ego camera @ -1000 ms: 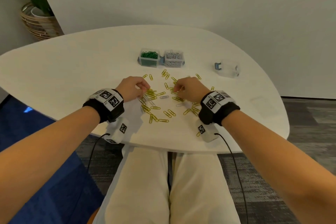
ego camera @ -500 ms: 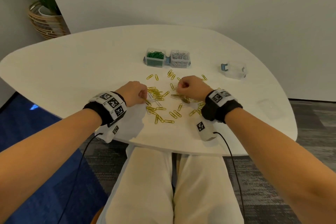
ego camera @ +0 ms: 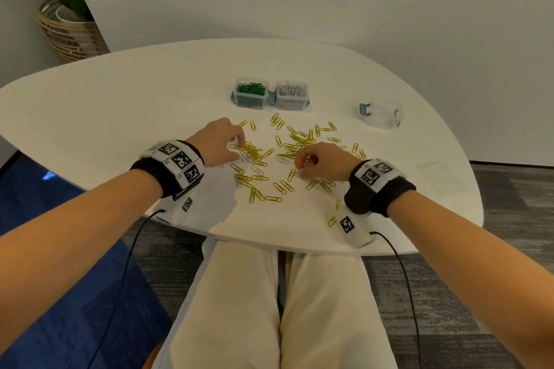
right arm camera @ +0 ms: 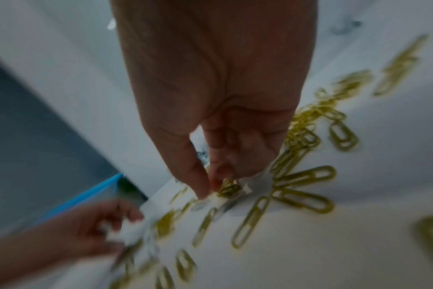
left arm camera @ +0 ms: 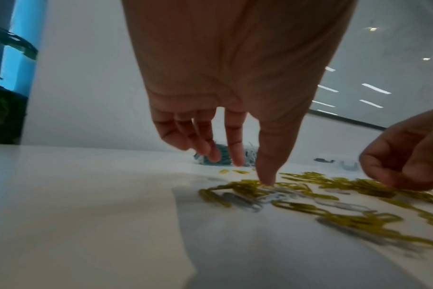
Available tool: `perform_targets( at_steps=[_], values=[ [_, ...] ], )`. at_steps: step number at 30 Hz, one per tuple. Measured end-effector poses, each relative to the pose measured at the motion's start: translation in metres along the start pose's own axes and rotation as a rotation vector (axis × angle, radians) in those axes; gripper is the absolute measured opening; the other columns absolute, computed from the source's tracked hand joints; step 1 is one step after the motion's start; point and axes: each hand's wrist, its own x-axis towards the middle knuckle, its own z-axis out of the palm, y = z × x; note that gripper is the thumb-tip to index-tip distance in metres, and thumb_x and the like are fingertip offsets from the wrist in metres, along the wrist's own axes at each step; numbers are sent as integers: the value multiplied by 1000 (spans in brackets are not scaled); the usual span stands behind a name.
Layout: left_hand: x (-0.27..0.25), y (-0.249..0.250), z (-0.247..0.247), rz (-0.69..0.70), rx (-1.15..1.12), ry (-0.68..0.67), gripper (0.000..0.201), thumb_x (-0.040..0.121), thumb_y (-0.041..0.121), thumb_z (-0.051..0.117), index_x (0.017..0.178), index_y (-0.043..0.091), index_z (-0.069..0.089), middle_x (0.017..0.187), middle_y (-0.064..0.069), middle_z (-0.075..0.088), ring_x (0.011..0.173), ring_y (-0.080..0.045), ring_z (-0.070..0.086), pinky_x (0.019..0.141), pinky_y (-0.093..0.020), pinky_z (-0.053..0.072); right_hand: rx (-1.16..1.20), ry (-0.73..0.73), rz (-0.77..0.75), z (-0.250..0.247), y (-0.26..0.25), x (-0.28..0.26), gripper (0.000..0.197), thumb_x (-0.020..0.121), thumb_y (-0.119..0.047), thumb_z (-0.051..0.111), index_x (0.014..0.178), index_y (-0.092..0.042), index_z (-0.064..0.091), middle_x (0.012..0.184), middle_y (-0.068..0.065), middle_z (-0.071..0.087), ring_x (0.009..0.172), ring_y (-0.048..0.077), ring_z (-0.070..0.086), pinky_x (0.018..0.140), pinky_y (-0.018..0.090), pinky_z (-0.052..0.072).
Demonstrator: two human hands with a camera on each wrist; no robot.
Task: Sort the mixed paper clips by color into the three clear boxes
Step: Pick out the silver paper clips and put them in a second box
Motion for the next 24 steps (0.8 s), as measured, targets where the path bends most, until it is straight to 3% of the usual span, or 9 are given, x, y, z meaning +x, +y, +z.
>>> perform_targets(
  at_steps=[5, 8, 11, 14, 16, 18, 20, 22, 24],
  values=[
    [2, 16, 2, -55, 238, -85, 16, 80, 35, 71, 88, 24, 64, 98, 2, 48, 98, -21, 52, 80, -33, 43, -296, -63, -42, 4, -10, 7, 7, 88, -20, 61, 86, -17, 55, 85, -2, 55, 79, 15, 50, 62, 18, 36],
    [2, 15, 4, -73, 263, -61, 16, 79, 36, 71, 86, 23, 68, 100, 2, 54, 99, -22, 54, 80, -34, 42, -269, -43, -19, -1, -7, 10, 9, 89, -21, 57, 82, -15, 54, 79, -2, 53, 76, 16, 50, 67, 23, 40],
    [1, 11, 5, -71, 106, -111, 14, 78, 31, 74, 82, 20, 67, 95, 2, 58, 95, -20, 57, 80, -33, 47, 419, 75, 44, 0, -9, 13, 16, 91, -20, 52, 80, -10, 58, 71, 0, 54, 62, 12, 47, 60, 22, 42],
    [-3, 11, 0, -46, -193, -73, 11, 79, 22, 73, 81, 16, 64, 93, 1, 64, 89, -15, 57, 76, -27, 43, 1429, -63, 86, 3, -16, 14, 12, 84, -8, 45, 74, -13, 43, 66, 3, 47, 56, 14, 41, 47, 22, 34],
    [-5, 14, -5, -91, -577, -9, 9, 84, 12, 67, 83, 13, 58, 89, -4, 67, 83, -14, 62, 72, -23, 46, 1582, -102, 128, 6, -20, 17, 7, 80, -7, 46, 76, -13, 45, 69, 4, 47, 55, 15, 42, 46, 21, 33],
    [-6, 17, -8, -230, -1033, 21, 13, 91, 0, 49, 86, 12, 50, 75, -8, 61, 65, -15, 56, 57, -21, 44, 1231, -37, 166, 6, -26, 21, 7, 87, -11, 52, 80, -10, 53, 67, 3, 48, 54, 13, 41, 50, 22, 33],
    [0, 15, -7, -325, -1093, 29, 23, 91, -3, 32, 86, 13, 48, 68, -4, 47, 58, -14, 42, 52, -24, 33, 558, 50, 170, 6, -32, 28, 14, 88, -22, 64, 85, -8, 64, 70, 0, 55, 61, 12, 47, 56, 20, 37],
    [5, 14, -7, -260, -635, -6, 19, 94, 7, 37, 87, 15, 53, 76, 0, 50, 67, -14, 45, 58, -27, 34, 111, 90, 121, 9, -36, 33, 20, 85, -29, 70, 90, -10, 68, 80, -2, 60, 73, 11, 53, 61, 18, 40],
    [6, 11, -6, -126, -185, -55, 10, 93, 22, 52, 95, 15, 59, 88, 1, 53, 83, -16, 51, 69, -28, 38, -98, 96, 52, 12, -42, 34, 21, 87, -27, 68, 94, -7, 68, 88, 2, 63, 81, 15, 56, 68, 21, 43]
  ],
)
